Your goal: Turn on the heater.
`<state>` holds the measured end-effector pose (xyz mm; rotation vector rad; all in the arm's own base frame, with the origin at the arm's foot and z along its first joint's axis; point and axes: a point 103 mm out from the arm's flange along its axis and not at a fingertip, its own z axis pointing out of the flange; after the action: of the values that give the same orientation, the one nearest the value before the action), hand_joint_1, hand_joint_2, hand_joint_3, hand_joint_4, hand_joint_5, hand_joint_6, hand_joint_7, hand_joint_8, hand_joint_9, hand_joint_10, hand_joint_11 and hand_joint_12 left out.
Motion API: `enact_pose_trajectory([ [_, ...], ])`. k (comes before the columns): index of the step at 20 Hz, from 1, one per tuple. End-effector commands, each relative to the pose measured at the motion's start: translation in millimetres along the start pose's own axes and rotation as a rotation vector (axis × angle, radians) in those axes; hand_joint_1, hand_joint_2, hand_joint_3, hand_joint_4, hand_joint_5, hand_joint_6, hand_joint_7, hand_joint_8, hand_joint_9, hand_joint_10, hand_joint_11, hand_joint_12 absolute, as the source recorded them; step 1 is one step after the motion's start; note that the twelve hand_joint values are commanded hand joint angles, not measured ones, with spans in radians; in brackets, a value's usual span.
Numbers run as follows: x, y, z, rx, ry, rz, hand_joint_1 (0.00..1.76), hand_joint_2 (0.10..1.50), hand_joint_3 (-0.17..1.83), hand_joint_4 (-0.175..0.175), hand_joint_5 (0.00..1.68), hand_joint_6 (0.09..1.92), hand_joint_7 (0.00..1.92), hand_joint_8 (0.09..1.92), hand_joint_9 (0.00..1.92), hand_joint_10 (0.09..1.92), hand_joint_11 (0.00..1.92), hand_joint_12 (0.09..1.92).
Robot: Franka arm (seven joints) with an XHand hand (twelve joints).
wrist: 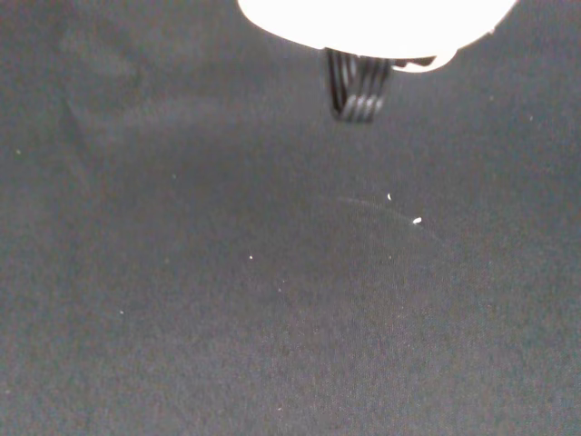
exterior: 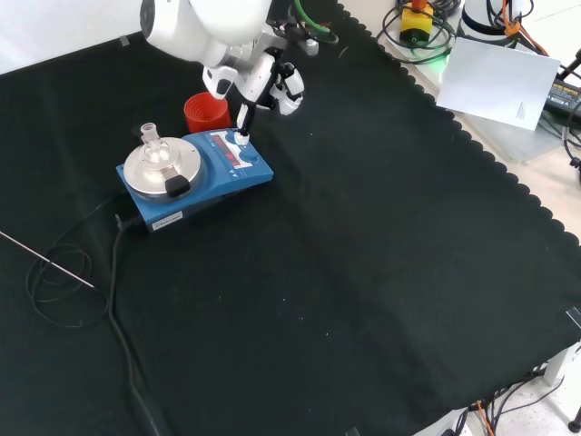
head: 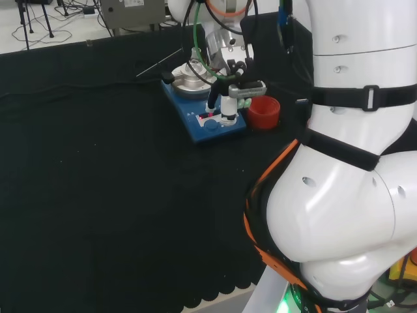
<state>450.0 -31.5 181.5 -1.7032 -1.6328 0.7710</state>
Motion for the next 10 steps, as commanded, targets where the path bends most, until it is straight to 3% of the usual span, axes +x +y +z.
enact_pose_trajectory([
  [1, -0.4, -19.5, -7.2, -0.029, 0.008, 0.001, 1.43, 0.61, 1.12, -0.017, 0.26, 0.09, 1.65, 1.58, 1.77, 1.66, 1.69, 1.64],
  [10, -0.8, -25.0, -6.0, -0.043, 0.01, 0.002, 1.43, 0.61, 1.12, -0.017, 0.26, 0.09, 1.65, 1.58, 1.77, 1.66, 1.69, 1.63],
])
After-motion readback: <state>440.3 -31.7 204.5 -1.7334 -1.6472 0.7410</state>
